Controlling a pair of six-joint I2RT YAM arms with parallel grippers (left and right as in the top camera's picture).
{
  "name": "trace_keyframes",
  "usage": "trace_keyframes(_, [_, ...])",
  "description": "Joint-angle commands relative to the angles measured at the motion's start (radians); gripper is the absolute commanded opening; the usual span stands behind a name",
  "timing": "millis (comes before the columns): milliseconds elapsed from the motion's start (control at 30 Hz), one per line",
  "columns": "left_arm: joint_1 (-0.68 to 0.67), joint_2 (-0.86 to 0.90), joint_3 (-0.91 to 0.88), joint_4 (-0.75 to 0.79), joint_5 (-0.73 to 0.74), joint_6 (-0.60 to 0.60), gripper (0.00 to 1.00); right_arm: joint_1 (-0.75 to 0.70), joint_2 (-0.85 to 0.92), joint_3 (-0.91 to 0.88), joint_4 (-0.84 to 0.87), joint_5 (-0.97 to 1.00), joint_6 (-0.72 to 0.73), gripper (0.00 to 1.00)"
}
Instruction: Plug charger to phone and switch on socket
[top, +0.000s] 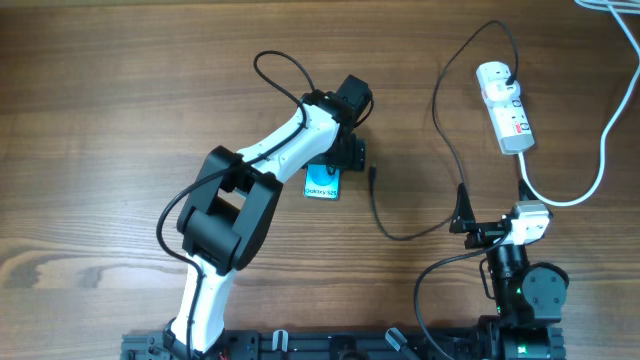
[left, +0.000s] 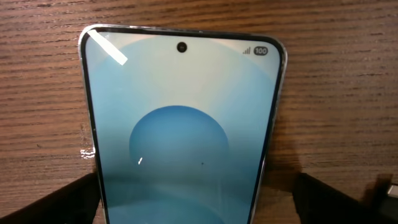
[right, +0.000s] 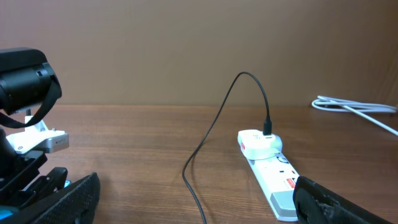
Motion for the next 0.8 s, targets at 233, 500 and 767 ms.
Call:
trace_keyframes(233, [0.005, 0.016, -0.038, -0.031, -0.009, 0.0, 0.82, 0.005, -0.005, -0.001, 0.002, 0.01, -0.012, 1.0])
trace_keyframes(500, [0.005, 0.015, -0.037, -0.038, -0.01, 0.0, 0.77, 0.005, -0.005, -0.001, 0.002, 0.01, -0.012, 1.0])
trace_keyframes(767, [0.005, 0.015, 0.013, -0.092, -0.009, 0.0, 0.75, 0.005, -0.005, -0.001, 0.002, 0.01, -0.012, 1.0])
